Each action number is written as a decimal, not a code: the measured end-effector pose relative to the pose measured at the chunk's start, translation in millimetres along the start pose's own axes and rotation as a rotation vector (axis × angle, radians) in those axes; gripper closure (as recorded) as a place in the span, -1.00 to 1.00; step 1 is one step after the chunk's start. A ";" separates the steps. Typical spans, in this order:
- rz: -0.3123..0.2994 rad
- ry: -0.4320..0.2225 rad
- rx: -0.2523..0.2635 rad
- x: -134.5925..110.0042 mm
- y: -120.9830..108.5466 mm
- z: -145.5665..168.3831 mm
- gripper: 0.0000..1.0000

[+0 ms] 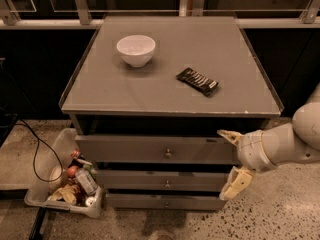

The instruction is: Open top drawer

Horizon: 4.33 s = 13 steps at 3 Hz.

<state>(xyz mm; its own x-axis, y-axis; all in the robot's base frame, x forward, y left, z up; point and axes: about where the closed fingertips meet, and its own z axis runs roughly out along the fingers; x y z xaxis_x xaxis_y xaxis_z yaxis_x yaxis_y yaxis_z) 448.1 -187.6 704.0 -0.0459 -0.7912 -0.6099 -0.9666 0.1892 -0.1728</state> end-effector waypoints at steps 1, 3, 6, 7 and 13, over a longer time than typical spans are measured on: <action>0.000 0.000 0.000 0.0 0.0 0.0 -1.00; -0.009 -0.013 0.053 7.4 -21.6 7.9 -1.00; 0.012 0.017 0.127 32.5 -53.9 35.1 -1.00; 0.004 -0.001 0.127 33.5 -72.6 59.5 -1.00; -0.008 -0.021 0.120 25.7 -55.6 53.5 1.00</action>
Offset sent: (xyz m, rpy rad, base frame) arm 0.0191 -0.0025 -0.0036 0.0220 -0.0395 -0.0075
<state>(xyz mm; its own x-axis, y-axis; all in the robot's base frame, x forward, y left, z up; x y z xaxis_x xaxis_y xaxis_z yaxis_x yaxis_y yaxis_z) 514.2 -187.4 656.5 -0.0316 -0.7812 -0.6235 -0.9298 0.2518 -0.2683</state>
